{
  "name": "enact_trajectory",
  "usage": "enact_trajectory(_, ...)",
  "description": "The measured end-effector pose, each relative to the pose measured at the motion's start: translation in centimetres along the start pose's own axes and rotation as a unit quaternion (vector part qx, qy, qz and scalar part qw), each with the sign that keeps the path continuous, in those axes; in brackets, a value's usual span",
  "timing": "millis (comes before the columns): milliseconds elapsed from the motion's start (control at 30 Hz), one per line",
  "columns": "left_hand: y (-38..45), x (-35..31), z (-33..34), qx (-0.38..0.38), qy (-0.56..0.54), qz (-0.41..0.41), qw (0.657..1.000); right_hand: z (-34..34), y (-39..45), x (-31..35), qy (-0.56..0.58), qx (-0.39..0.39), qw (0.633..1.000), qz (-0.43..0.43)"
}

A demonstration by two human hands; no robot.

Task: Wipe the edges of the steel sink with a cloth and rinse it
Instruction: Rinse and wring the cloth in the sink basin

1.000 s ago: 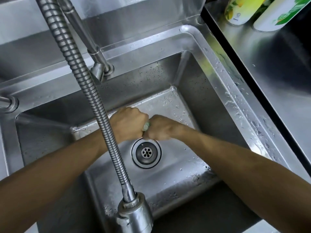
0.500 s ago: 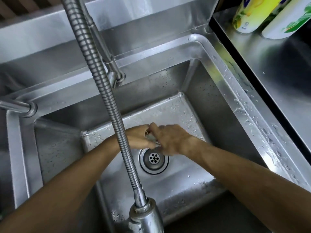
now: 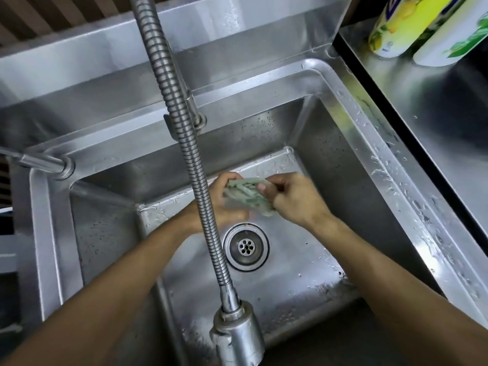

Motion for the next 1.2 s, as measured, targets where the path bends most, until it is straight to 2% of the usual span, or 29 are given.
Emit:
enact_trajectory(33, 0.2, 0.3, -0.3, 0.032, -0.061, -0.031, 0.997, -0.2, -0.1, 0.8, -0.047, 0.008, 0.999, -0.027)
enact_trajectory(67, 0.4, 0.4, -1.0, 0.033, -0.094, -0.052, 0.994, -0.7, 0.0, 1.2, -0.037, 0.014, 0.998, -0.044)
enact_trajectory(100, 0.5, 0.3, -1.6, 0.022, -0.085, -0.041, 0.995, -1.2, -0.1, 1.4, 0.018, 0.018, 0.999, -0.042)
enact_trajectory(167, 0.6, -0.3, -1.9, 0.053, -0.127, -0.016, 0.99, -1.7, -0.4, 0.8, 0.146, 0.038, 0.989, 0.002)
enact_trajectory(233, 0.3, -1.6, -1.7, 0.129, -0.182, -0.025, 0.974, -1.6, -0.3, -0.2, 0.192, 0.027, 0.98, 0.038)
enact_trajectory(300, 0.3, -2.7, -1.4, 0.168, -0.161, -0.025, 0.972, -1.4, -0.2, -1.0, 0.238, -0.002, 0.968, 0.072)
enact_trajectory(333, 0.4, -2.9, -1.5, 0.155, -0.158, -0.026, 0.975, -1.2, -0.2, -1.2, 0.296, -0.002, 0.951, 0.092)
enact_trajectory(400, 0.9, -2.5, -1.6, 0.093, -0.188, -0.067, 0.975, -0.6, -0.5, -1.1, 0.435, 0.038, 0.89, 0.129)
enact_trajectory(433, 1.0, -2.2, -1.6, 0.08, -0.225, -0.093, 0.967, -0.6, -0.5, -0.9, 0.489, 0.054, 0.861, 0.13)
enact_trajectory(467, 0.9, -2.1, -1.5, 0.078, -0.267, -0.112, 0.954, -0.6, -0.4, -0.9, 0.517, 0.05, 0.846, 0.124)
enact_trajectory(567, 0.8, -2.5, -1.3, 0.048, -0.34, -0.129, 0.93, -0.7, 0.0, -1.1, 0.518, -0.003, 0.847, 0.122)
enact_trajectory(633, 0.6, -2.7, -1.1, 0.005, -0.352, -0.124, 0.928, -0.1, -0.1, -1.1, 0.527, 0.039, 0.835, 0.152)
enact_trajectory(700, 0.3, -3.0, -0.8, 0.006, -0.353, -0.12, 0.928, 0.2, -0.7, -0.9, 0.509, 0.103, 0.834, 0.186)
enact_trajectory(733, 0.3, -3.1, -0.8, 0.01, -0.343, -0.115, 0.932, 0.2, -0.8, -0.9, 0.498, 0.108, 0.838, 0.195)
enact_trajectory(833, 0.7, -3.6, -1.1, -0.011, -0.331, -0.096, 0.939, -0.6, -0.6, -0.9, 0.492, 0.022, 0.851, 0.183)
enact_trajectory(867, 0.7, -3.7, -1.1, -0.02, -0.329, -0.102, 0.939, -0.7, -0.7, -1.0, 0.504, -0.003, 0.843, 0.186)
enact_trajectory(933, -0.2, -3.3, -1.7, -0.015, -0.294, -0.124, 0.948, -0.6, -1.2, -0.7, 0.568, -0.014, 0.794, 0.216)
enact_trajectory(967, -1.3, -3.1, -2.5, -0.007, -0.236, -0.123, 0.964, -0.8, -1.6, 0.1, 0.59, -0.012, 0.775, 0.227)
enact_trajectory(1033, -4.2, -2.3, -5.8, -0.009, -0.04, -0.103, 0.994, -1.9, -2.1, 2.0, 0.61, -0.03, 0.763, 0.212)
enact_trajectory(1067, -5.8, -2.4, -7.7, -0.025, 0.058, -0.091, 0.994, -2.8, -2.2, 3.1, 0.611, -0.059, 0.769, 0.179)
enact_trajectory(1133, -8.4, -4.2, -12.3, -0.122, 0.205, -0.069, 0.969, -4.7, -2.2, 6.3, 0.61, -0.125, 0.78, 0.056)
enact_trajectory(1200, -9.6, -7.7, -16.6, -0.298, 0.278, 0.001, 0.913, -6.2, -2.0, 11.4, 0.524, -0.226, 0.808, -0.148)
Point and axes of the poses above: each hand's wrist, its own y-axis towards the middle knuckle, its own z-axis out of the palm, x = y × z, the point moved 4 cm from there along y, towards the middle knuckle, and after that the axes turned 13 degrees about y, right-handed, at the moved point
